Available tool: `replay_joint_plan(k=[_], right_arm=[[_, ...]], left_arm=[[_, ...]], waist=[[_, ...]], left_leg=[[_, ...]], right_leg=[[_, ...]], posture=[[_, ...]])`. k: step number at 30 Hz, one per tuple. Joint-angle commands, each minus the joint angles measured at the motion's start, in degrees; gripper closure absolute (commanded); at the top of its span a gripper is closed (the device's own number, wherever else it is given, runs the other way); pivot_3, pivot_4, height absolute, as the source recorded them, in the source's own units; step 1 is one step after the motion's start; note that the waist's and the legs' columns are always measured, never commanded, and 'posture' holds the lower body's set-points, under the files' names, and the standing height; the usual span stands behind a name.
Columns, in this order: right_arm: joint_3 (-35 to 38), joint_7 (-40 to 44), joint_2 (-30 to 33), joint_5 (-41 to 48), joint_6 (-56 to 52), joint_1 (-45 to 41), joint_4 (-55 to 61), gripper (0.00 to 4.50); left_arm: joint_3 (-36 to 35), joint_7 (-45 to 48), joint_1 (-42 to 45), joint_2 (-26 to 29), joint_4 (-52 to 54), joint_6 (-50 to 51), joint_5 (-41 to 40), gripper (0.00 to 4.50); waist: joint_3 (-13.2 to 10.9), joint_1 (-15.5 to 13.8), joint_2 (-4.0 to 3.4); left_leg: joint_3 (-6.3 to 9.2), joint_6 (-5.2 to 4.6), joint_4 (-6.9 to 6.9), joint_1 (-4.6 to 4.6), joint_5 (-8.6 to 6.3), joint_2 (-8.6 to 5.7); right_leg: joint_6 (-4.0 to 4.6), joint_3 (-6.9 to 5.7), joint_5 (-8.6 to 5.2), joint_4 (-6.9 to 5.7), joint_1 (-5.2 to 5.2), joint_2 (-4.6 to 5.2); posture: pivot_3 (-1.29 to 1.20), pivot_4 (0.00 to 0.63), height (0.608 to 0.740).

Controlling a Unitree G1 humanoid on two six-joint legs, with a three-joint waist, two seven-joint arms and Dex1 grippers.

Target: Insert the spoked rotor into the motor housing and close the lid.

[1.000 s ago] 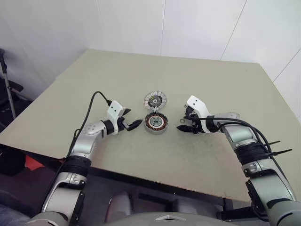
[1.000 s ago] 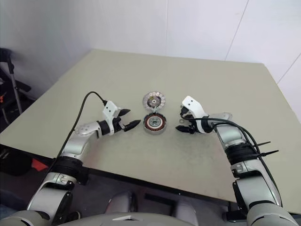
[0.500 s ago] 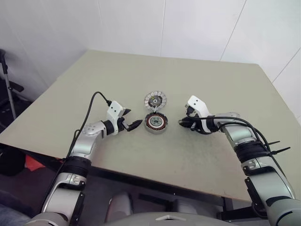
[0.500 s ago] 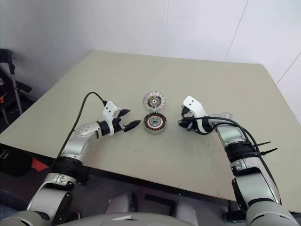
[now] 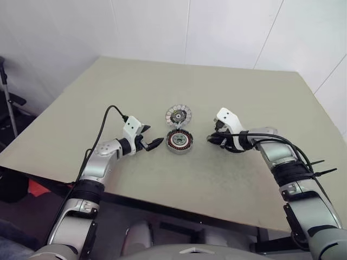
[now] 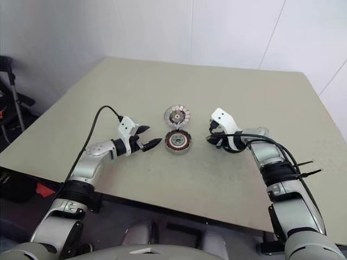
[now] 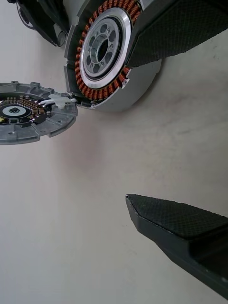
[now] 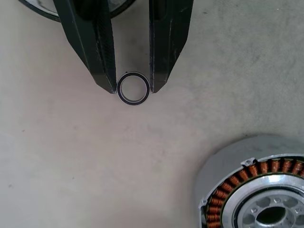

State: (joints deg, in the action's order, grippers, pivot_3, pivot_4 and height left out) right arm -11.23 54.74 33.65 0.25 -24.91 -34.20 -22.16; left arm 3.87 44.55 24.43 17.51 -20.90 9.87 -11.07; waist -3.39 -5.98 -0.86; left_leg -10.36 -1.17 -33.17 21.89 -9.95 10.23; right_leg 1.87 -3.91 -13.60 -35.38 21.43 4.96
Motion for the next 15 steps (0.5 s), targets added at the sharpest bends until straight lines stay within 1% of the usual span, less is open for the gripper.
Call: replay_joint_plan(k=[1, 5, 13, 15], right_arm=[[2.0, 0.5, 1.6, 1.0, -0.1, -1.8, 4.5, 3.84], [3.7, 0.0, 3.2, 1.4, 0.0, -2.8, 5.2, 3.84], [6.1, 0.3, 7.5, 1.1, 1.9, -4.0, 3.7, 3.84], [6.2, 0.2, 7.8, 1.3, 2.3, -4.1, 3.8, 3.84]], left_arm=[[-0.5, 0.0, 1.5, 0.3, 1.0, -0.7, -0.1, 0.0], [-0.4, 0.0, 1.7, 0.1, 0.7, -0.7, -0.1, 0.0], [-0.3, 0.2, 1.8, -0.2, 0.3, -0.9, -0.1, 0.0], [-0.2, 0.2, 1.8, -0.3, 0.0, -1.0, -0.1, 0.0]], waist=[[0.0, 0.0, 0.0], [0.0, 0.0, 0.0], [0.0, 0.0, 0.0], [0.0, 0.0, 0.0]], left_leg=[[0.0, 0.0, 0.02, 0.08, 0.0, 0.0], [-0.01, -0.03, 0.02, 0.27, -0.01, -0.03], [-0.02, 0.0, 0.0, 0.2, 0.01, -0.02], [-0.02, 0.0, -0.01, 0.19, 0.0, -0.01]], right_leg=[[0.0, 0.0, 0.0, 0.0, 0.09, -0.01], [0.02, -0.01, -0.01, 0.0, 0.28, 0.0], [0.02, -0.01, -0.01, -0.03, 0.22, 0.01], [0.02, -0.01, -0.01, -0.03, 0.21, 0.0]], posture=[[0.0, 0.0, 0.74], [0.0, 0.0, 0.74], [0.0, 0.0, 0.74], [0.0, 0.0, 0.74]])
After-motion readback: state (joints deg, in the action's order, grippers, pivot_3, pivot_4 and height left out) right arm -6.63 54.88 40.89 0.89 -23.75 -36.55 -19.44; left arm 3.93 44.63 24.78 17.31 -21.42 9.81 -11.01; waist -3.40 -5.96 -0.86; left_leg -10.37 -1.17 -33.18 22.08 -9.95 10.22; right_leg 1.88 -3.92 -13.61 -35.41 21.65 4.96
